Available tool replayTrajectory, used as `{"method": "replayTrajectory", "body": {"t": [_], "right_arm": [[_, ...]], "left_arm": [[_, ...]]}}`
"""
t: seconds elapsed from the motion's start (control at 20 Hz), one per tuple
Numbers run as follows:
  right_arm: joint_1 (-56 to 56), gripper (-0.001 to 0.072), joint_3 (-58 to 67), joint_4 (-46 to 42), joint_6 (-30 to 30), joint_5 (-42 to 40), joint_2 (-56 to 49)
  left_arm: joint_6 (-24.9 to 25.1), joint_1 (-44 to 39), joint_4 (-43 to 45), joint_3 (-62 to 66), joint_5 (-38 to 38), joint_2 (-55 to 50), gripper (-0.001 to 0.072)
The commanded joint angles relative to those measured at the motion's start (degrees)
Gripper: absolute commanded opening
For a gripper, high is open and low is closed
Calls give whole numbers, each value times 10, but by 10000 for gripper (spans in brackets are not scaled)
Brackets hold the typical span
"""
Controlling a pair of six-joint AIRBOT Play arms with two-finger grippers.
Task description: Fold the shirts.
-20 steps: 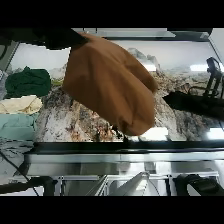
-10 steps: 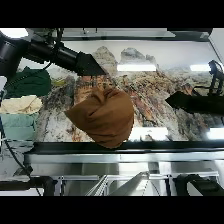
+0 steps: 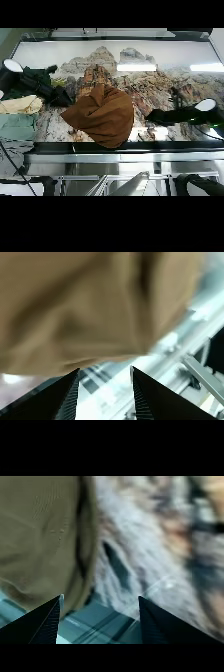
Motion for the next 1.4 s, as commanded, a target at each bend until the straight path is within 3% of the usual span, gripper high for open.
{"method": "replayTrajectory", "body": {"t": [0.0,0.05,0.15,0.25,0.3,0.35,0.45,0.5,0.7,0.75,0.8,0.95,1.05,1.35], "right_arm": [[74,505,2,150,-112,-25,-128],[88,503,14,153,-112,-23,-155],[101,419,31,154,-112,-21,-180],[101,416,47,155,-112,-21,-181],[101,351,55,155,-112,-21,-181],[101,182,63,157,-112,-20,-181],[101,145,73,174,-122,-20,-181],[101,25,74,183,-128,-20,-181],[101,16,74,189,-134,-4,-181],[101,15,74,189,-140,10,-180],[101,15,75,188,-145,23,-179],[96,14,80,188,-164,30,-146],[70,14,102,185,-166,43,-103],[-95,15,235,200,-157,108,186]], "left_arm": [[10,58,43,-109,95,2,340],[10,66,53,-124,117,2,340],[10,79,71,-143,133,2,340],[10,83,88,-144,145,2,340],[10,83,88,-144,160,1,341],[10,77,85,-143,179,-2,341],[10,55,83,-130,203,-24,341],[11,40,69,-124,210,-40,341],[40,-25,-6,-51,205,-108,337],[41,-40,-3,-20,172,-123,102],[45,-49,-2,5,137,-133,9],[42,-69,-13,74,54,-127,8],[45,-72,-74,120,14,-99,7],[67,-15,-425,216,-69,99,8]]}}
